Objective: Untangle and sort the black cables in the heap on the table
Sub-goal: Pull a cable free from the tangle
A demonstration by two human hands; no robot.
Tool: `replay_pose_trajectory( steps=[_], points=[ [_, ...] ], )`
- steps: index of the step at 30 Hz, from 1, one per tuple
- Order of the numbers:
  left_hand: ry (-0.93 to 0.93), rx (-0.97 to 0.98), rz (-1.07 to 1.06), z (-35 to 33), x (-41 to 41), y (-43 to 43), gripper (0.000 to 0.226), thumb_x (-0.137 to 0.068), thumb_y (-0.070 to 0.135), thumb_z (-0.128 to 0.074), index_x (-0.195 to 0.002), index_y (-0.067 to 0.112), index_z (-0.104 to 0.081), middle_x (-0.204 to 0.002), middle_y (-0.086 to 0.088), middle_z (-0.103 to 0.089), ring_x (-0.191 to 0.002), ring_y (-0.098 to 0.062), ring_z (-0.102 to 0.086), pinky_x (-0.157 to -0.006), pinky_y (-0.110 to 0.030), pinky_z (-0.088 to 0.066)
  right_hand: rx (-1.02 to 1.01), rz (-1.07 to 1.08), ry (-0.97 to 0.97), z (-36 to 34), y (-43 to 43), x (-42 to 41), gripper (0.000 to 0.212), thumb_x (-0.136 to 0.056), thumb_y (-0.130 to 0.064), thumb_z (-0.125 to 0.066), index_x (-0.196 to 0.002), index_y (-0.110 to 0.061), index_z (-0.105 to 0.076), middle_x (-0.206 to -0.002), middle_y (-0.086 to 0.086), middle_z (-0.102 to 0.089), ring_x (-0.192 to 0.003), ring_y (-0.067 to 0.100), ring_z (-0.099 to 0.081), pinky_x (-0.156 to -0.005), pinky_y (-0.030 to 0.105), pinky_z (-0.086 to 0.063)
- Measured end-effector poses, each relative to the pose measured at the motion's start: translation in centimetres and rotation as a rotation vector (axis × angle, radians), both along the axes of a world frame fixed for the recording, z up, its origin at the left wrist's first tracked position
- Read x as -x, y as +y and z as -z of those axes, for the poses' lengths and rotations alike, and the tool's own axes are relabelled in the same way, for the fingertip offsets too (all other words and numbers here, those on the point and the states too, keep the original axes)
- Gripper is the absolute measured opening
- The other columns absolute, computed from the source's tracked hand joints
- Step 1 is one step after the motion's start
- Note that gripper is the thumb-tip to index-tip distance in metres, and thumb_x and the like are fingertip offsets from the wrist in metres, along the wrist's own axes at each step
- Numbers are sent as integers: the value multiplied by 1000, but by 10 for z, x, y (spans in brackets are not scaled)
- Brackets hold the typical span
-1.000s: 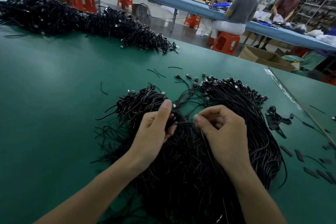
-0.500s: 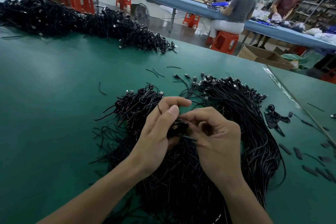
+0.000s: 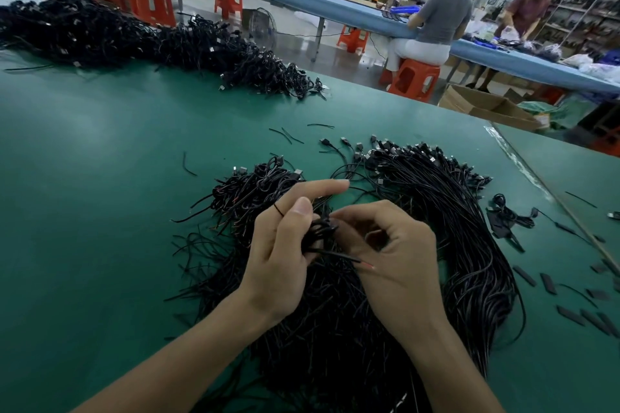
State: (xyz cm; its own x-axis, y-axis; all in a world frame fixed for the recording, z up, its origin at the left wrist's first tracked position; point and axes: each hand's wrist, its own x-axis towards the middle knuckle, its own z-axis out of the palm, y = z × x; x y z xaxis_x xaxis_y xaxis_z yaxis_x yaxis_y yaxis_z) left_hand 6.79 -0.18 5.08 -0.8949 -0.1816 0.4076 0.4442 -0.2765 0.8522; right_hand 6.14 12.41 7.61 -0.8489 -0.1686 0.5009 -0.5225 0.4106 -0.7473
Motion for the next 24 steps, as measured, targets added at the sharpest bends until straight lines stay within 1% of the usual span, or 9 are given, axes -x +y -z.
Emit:
replay_pose_trajectory(
  steps=[1,3,6,8,11,14,16,21,24],
  points=[
    [5,12,-13,1,0,0,39,-93,29,-39,-104,18,-74,-67,-34,-52,-50,-36,-38,-48,-28,-29,-38,7,39,1,-2,-1,14,-84,-8,-75,-88,-21,-75,-85,-12,-67,-80,6,-64,-69,10,-45],
    [11,24,-52,3,2,0,42,-89,34,-38,-100,17,-74,-80,-17,-68,-66,-28,-58,-59,-31,-45,-162,35,184,4,-5,-2,16,-83,-2,-73,-93,-14,-76,-89,-6,-66,-81,4,-61,-71,8,-43],
    [5,28,-49,5,2,-1,44,-92,33,-36,-93,11,-75,-91,-6,-75,-85,-18,-71,-72,-26,-55,-329,83,416,12,-3,-2,16,-83,4,-70,-97,-2,-75,-91,5,-64,-82,18,-62,-72,23,-51],
    [-26,9,-53,6,3,-1,47,-93,36,-37,-90,11,-77,-86,-8,-76,-83,-20,-71,-71,-28,-54,-396,99,532,16,-1,-1,13,-86,5,-68,-96,2,-75,-91,9,-66,-79,24,-62,-68,32,-54],
    [-91,10,-84,7,6,-2,44,-91,41,-42,-88,18,-79,-78,-4,-74,-75,-21,-68,-70,-37,-51,-444,108,669,19,0,2,14,-94,0,-63,-90,4,-75,-88,12,-68,-74,27,-61,-61,37,-52],
    [-163,23,-74,9,9,-3,42,-94,36,-43,-88,18,-80,-57,-5,-58,-52,-17,-47,-53,-27,-35,-466,117,754,20,2,6,16,-94,-1,-64,-83,3,-75,-84,12,-68,-69,26,-60,-57,38,-50],
    [-189,23,-76,10,10,-2,47,-96,36,-38,-86,18,-80,-51,-7,-49,-48,-15,-42,-48,-24,-31,-466,132,788,21,4,8,14,-92,-1,-67,-81,3,-75,-81,12,-67,-67,25,-59,-55,37,-49],
    [-255,-82,-92,7,12,3,66,-107,37,-35,-58,15,-73,-48,-16,-56,-38,-6,-44,-39,-15,-34,-508,124,799,28,0,5,12,-91,-2,-68,-82,-2,-76,-76,7,-65,-64,21,-56,-55,36,-48],
    [-333,37,-12,8,13,0,68,-106,39,-36,-44,19,-55,-42,6,-48,-36,-6,-38,-41,-18,-30,-608,61,814,22,1,4,13,-91,-2,-67,-81,-6,-75,-74,5,-63,-63,22,-56,-56,36,-48]
  ],
)
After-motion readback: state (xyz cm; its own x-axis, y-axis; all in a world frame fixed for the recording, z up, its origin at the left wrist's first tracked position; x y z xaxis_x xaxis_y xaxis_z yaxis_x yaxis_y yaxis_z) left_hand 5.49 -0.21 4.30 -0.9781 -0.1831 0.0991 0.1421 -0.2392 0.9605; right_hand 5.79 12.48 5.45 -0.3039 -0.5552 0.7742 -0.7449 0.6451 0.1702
